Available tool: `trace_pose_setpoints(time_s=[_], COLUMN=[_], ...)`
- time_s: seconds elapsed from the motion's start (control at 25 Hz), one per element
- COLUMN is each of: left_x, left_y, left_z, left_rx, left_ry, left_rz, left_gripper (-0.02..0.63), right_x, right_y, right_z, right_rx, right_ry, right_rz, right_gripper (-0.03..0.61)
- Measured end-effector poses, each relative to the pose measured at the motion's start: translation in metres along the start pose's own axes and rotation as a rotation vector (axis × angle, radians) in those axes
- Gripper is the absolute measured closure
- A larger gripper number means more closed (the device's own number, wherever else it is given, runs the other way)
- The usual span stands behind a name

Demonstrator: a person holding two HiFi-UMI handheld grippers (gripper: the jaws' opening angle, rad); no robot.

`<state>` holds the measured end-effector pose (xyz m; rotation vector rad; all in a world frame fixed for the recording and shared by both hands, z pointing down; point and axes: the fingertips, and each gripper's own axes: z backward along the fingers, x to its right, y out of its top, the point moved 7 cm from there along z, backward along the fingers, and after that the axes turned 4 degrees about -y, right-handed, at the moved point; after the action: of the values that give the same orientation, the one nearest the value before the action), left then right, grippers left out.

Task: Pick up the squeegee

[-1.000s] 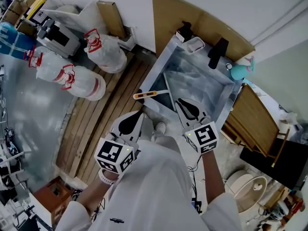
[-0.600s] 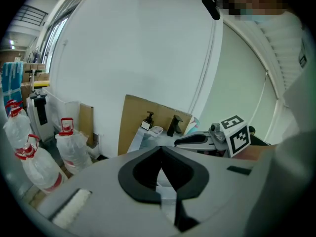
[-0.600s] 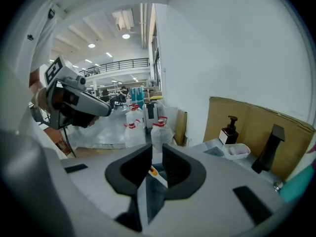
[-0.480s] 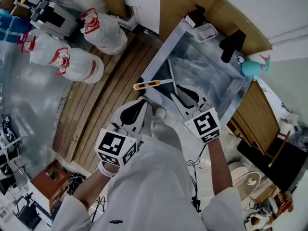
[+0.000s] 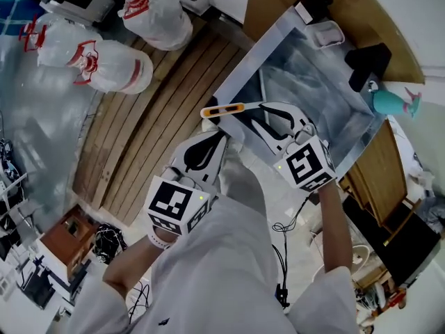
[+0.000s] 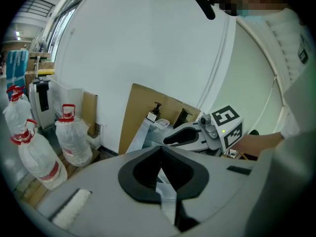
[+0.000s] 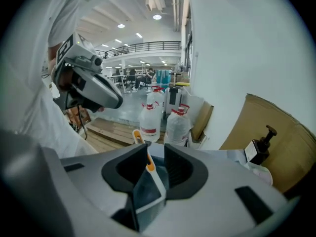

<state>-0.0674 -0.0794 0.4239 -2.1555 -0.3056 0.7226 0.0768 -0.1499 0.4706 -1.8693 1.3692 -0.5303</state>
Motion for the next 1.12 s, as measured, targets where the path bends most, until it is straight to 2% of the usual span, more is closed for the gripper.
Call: trace_pose_setpoints(time_s=[0.52, 0.92, 1.12], left_x=[-0.030, -0.038, -0.043], left_y=[-0.026, -0.043, -0.052], left_z=[-0.028, -0.042, -0.042], left_rx=[-0.065, -0.101, -0.113], left_ry=[0.022, 0.014, 0.021], left_rz=[0.071, 0.096, 0.111], left_gripper=[0.611, 0.611, 0.611], right_x=[-0.002, -0.008, -0.007], right_y=[-0.034, -0.058, -0.065], right_z=[-0.071, -0.107, -0.116], right_rx=[-0.138, -0.226, -0.215], right_ry=[0.263, 0.383, 0.415], right_rz=[0.268, 0.365, 0.362], right_gripper=[0.453, 0.453, 0.453])
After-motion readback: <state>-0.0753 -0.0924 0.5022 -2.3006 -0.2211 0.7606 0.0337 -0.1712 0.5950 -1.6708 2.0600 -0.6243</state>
